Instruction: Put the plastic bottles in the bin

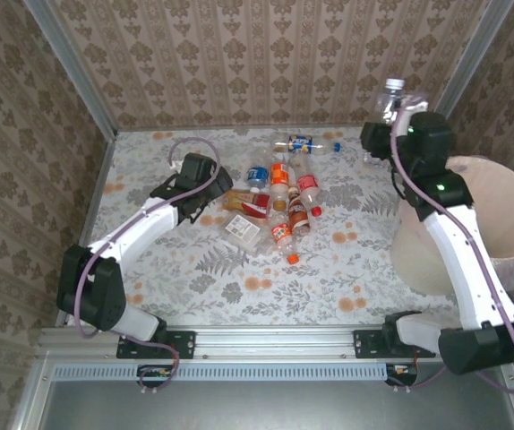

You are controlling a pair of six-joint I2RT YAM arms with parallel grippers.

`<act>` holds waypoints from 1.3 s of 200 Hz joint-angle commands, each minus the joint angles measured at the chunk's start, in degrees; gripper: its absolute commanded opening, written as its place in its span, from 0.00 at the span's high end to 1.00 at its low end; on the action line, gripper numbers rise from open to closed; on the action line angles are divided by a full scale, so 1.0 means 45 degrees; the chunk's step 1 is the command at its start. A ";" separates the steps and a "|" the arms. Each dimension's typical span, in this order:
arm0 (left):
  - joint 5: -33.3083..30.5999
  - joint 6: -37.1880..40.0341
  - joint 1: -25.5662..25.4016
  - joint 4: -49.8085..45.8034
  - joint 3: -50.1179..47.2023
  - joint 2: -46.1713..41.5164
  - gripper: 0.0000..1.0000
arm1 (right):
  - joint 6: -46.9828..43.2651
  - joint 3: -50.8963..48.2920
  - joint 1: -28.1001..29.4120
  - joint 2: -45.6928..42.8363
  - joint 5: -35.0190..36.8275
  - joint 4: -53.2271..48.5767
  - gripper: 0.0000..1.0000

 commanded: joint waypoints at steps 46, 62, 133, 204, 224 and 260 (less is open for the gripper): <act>-0.0241 0.0360 -0.0354 -0.0711 0.1164 0.0524 0.00 | -0.0038 -0.0608 -0.3077 -0.2288 0.0312 -0.0813 0.50; -0.0385 0.0556 -0.0540 -0.0855 0.1519 0.0641 0.00 | -0.0258 -0.0569 -0.3771 -0.2629 0.1029 -0.1378 0.50; -0.0279 0.0943 -0.1255 -0.1280 0.2972 0.1367 0.00 | -0.1754 -0.1454 -0.4838 -0.3697 0.6196 -0.2523 0.51; 0.0180 0.1332 -0.1593 -0.1044 0.3357 0.1222 0.00 | -0.2540 -0.3234 -0.5724 -0.4564 0.9071 -0.2650 0.49; -0.0017 0.1384 -0.1743 -0.0720 0.3168 0.1037 0.00 | -0.2857 -0.3870 -0.6211 -0.4829 0.9357 -0.2297 0.47; -0.0677 0.1420 -0.1876 -0.1079 0.3250 0.0967 0.00 | -0.2740 -0.3929 -0.6427 -0.4723 0.9811 -0.2218 0.38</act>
